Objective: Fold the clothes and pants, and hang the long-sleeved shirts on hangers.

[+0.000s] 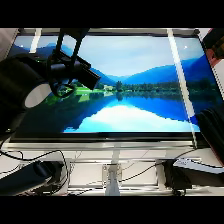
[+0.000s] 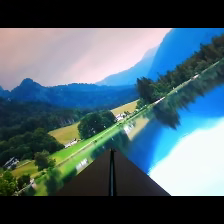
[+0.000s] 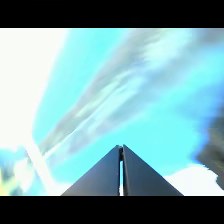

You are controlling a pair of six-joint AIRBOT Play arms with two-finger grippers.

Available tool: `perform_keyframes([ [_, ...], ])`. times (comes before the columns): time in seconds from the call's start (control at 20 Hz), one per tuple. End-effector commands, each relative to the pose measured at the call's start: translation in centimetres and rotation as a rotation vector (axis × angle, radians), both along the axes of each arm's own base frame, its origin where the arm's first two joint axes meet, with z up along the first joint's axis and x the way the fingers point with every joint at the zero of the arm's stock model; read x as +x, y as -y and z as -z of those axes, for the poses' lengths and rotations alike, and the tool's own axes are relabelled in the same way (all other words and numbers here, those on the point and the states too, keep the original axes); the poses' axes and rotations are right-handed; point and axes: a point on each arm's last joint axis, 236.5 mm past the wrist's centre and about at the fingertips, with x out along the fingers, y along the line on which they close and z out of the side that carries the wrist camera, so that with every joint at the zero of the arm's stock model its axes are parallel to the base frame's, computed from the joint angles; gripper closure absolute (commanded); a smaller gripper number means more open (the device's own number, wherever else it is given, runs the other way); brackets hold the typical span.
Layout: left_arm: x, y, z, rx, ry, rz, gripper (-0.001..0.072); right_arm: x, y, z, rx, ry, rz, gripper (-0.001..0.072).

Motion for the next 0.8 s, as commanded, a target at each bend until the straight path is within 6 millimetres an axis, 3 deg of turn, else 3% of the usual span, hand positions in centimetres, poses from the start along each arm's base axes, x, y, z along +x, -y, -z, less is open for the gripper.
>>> perform_keyframes([
  [0.0,0.0,0.0,0.0,-0.001,0.0,0.0,0.0683,4.3,-12.9,-2.1,-0.073,0.029,-0.342,0.0674],
  [0.15,0.0,0.0,0.0,-0.001,0.0,-0.001,0.0683,3.5,-22.3,-2.4,-0.195,-0.023,-0.591,0.0673],
  [0.25,0.0,0.0,0.0,-0.001,0.0,-0.001,0.0683,2.0,-25.4,-1.3,-0.297,-0.11,-0.699,0.0673],
  [0.4,0.0,0.0,0.0,-0.001,0.0,-0.001,0.0683,0.9,-24.6,0.0,-0.431,-0.234,-0.683,0.0673],
  [0.55,0.0,0.0,0.0,-0.001,0.0,-0.001,0.0683,1.6,-20.8,-0.2,-0.502,-0.283,-0.474,0.0673],
  [0.75,0.0,0.0,0.0,-0.001,0.0,-0.001,0.0683,3.8,-21.0,-1.3,-0.527,-0.175,-0.46,0.0672],
])
